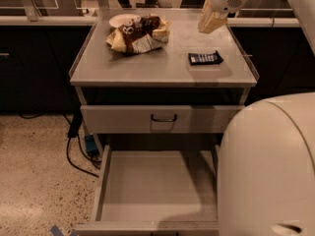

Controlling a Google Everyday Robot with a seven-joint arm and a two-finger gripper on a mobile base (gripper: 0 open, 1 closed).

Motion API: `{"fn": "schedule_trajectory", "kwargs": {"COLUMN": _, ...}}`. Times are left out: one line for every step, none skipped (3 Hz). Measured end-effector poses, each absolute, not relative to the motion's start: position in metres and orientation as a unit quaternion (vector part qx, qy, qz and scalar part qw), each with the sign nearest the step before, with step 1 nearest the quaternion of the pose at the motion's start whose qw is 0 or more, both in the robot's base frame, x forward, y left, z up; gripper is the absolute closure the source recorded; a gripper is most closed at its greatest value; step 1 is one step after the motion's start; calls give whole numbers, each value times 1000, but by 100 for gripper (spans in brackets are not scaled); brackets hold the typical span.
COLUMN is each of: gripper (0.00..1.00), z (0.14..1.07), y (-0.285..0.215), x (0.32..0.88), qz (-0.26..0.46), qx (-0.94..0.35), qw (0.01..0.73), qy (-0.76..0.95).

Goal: Place rxbar blueberry into middle drawer

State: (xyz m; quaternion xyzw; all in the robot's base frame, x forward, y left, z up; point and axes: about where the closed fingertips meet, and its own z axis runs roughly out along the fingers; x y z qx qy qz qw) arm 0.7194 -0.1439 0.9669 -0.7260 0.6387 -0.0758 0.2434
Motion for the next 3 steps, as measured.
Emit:
{"fn": "schedule_trajectory", "kwargs": {"gripper": 12, "z": 967, "y": -144, "x": 719, "qz": -76, "qx": -726, "qw": 243, "qy": 639}}
{"fn": "schedule_trajectory", "kwargs": {"gripper": 0, "z": 967, "y": -144, "x": 720, "qz": -76, "qx": -726, "qw": 243, "qy": 639}}
{"fn": "schedule_trajectory", "kwargs": {"gripper": 0, "z": 967, "y": -144, "x": 720, "qz": -76, "qx": -726, "qw": 243, "qy": 639}}
